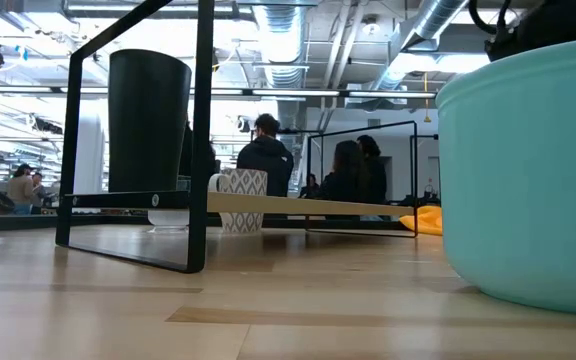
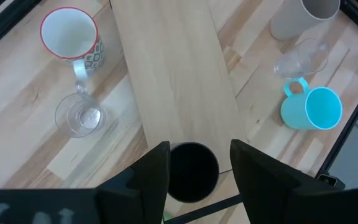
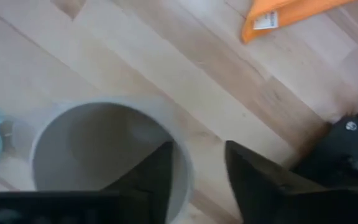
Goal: Stack small to large cups/mugs on shelf
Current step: Put the white cup on the shelf
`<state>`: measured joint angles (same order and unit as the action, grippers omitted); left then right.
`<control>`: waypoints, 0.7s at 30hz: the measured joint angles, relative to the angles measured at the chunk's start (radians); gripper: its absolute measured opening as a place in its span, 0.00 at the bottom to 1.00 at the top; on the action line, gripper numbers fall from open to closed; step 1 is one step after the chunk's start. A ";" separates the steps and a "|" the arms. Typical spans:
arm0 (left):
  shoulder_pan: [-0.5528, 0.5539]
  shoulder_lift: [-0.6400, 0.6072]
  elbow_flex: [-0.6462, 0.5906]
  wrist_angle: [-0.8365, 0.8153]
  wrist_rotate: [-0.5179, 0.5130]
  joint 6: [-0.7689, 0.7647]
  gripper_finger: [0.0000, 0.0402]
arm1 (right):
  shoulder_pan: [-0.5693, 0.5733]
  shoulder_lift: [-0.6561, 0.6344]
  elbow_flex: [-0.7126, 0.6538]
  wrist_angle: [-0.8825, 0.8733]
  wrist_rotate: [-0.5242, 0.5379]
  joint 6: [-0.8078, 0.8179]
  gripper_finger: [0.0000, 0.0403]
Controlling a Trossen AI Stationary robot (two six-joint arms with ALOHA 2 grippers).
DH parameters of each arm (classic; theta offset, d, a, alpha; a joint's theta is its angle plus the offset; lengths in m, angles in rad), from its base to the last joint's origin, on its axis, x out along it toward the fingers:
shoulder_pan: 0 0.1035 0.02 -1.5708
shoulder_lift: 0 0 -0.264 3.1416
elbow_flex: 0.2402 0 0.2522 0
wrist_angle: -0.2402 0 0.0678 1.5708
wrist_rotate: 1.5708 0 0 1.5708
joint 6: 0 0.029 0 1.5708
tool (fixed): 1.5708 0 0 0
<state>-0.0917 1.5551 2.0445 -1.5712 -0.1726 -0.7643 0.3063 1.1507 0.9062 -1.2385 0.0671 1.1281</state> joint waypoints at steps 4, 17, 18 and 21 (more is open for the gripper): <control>0.000 0.000 0.000 0.000 0.002 0.003 0.40 | -0.001 0.000 0.000 -0.011 0.007 0.015 0.26; 0.000 0.000 0.000 0.000 0.017 0.027 0.40 | -0.002 0.000 0.033 -0.021 -0.009 0.015 0.01; 0.000 -0.001 0.000 0.000 0.023 0.028 0.40 | -0.003 0.000 0.052 -0.030 -0.006 0.016 0.01; 0.000 -0.008 0.000 0.000 0.034 0.038 0.40 | -0.012 0.000 0.132 -0.087 0.016 0.016 0.01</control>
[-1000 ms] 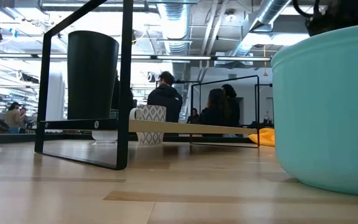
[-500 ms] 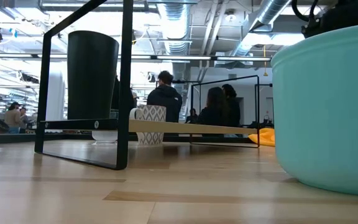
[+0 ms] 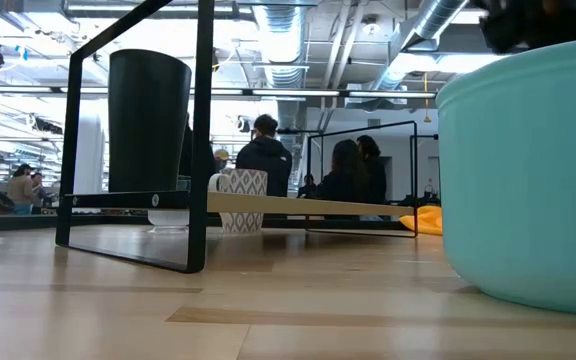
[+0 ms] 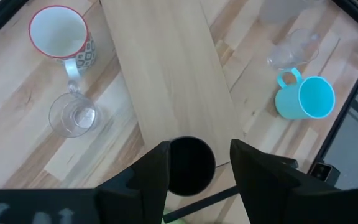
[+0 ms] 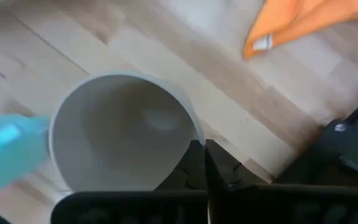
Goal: Stack small to large cups/mugs on shelf
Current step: Put the white cup on the shelf
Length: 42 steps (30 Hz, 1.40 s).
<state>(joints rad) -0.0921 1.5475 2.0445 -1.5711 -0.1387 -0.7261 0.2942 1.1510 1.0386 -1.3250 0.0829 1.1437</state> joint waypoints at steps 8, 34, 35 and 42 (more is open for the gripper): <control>0.000 -0.028 0.001 0.000 -0.002 0.001 0.40 | -0.073 0.018 0.273 -0.083 0.046 -0.069 0.00; 0.005 -0.121 0.002 0.000 -0.032 -0.045 0.40 | -0.154 0.925 1.220 -0.007 -0.059 -0.680 0.00; 0.005 -0.121 0.002 0.000 -0.032 -0.045 0.40 | -0.151 0.947 1.236 -0.008 -0.060 -0.681 0.00; 0.005 -0.130 0.002 0.000 -0.031 -0.058 0.40 | -0.144 1.020 1.261 -0.042 -0.086 -0.681 0.00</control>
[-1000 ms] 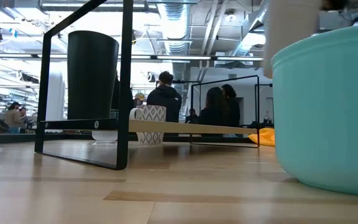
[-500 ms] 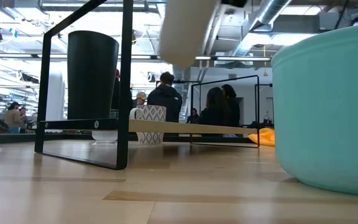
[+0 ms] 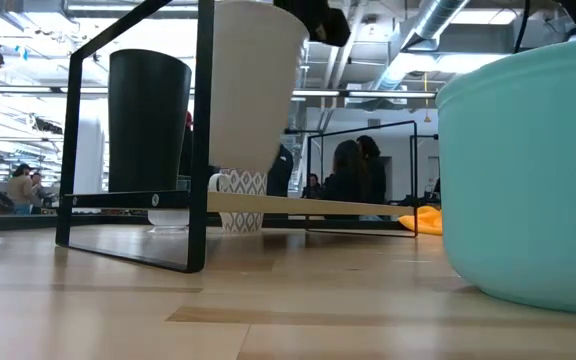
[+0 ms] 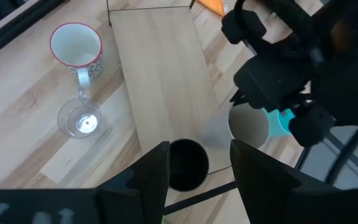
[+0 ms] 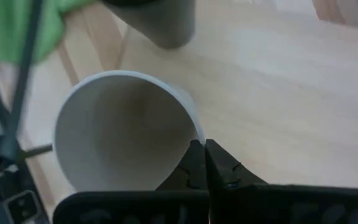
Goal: Stack small to large cups/mugs on shelf
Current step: Put the white cup on the shelf
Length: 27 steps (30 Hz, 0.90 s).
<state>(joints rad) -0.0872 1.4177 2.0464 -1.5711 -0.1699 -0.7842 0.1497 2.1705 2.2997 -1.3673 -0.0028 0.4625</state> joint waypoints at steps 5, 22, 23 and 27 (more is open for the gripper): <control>0.000 -0.005 0.000 0.000 0.000 -0.010 0.40 | 0.002 0.036 -0.002 -0.003 -0.010 0.004 0.00; 0.000 -0.014 0.000 0.000 0.000 -0.022 0.40 | 0.024 0.070 0.002 0.059 -0.053 0.007 0.00; 0.000 -0.014 0.000 0.000 0.000 -0.024 0.40 | 0.024 0.070 0.002 0.059 -0.052 0.007 0.00; 0.000 -0.014 0.000 0.000 -0.001 -0.028 0.40 | 0.025 0.070 0.002 0.067 -0.045 0.007 0.00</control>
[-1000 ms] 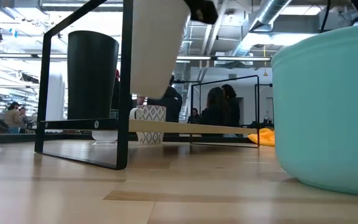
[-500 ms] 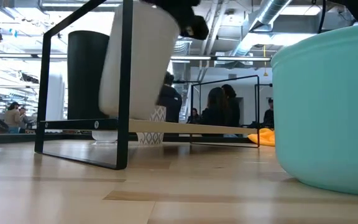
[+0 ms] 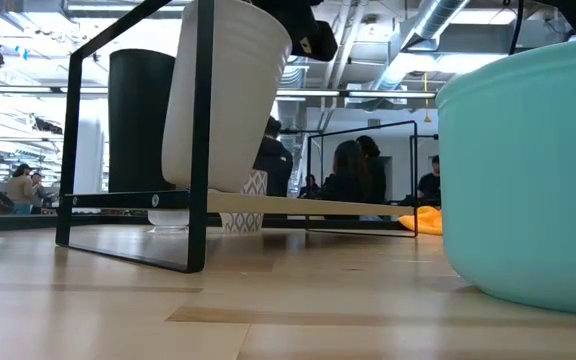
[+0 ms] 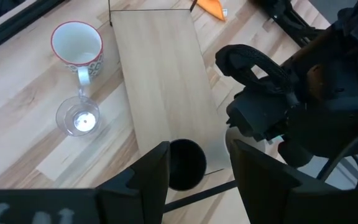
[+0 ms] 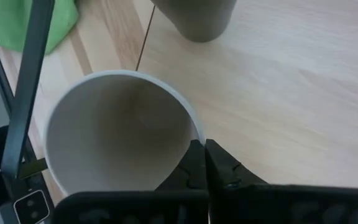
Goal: Stack small to large cups/mugs on shelf
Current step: Put the white cup on the shelf
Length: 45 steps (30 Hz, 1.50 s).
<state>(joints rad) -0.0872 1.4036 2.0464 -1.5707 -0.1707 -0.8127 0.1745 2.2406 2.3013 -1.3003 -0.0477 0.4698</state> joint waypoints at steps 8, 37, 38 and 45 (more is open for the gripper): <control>0.000 0.000 0.000 0.000 -0.001 -0.008 0.40 | -0.002 0.000 0.000 -0.001 0.016 -0.003 0.01; 0.000 0.001 0.000 0.000 -0.002 -0.014 0.40 | -0.002 0.000 -0.001 0.014 0.023 -0.010 0.26; 0.000 0.001 0.000 0.000 -0.002 -0.014 0.40 | -0.002 0.000 -0.001 0.014 0.023 -0.010 0.27; 0.000 0.001 0.000 0.000 -0.002 -0.015 0.40 | -0.002 -0.007 -0.002 0.015 0.014 -0.010 0.34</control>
<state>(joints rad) -0.0872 1.4044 2.0464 -1.5711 -0.1722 -0.8272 0.1730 2.2334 2.2997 -1.2854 -0.0336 0.4600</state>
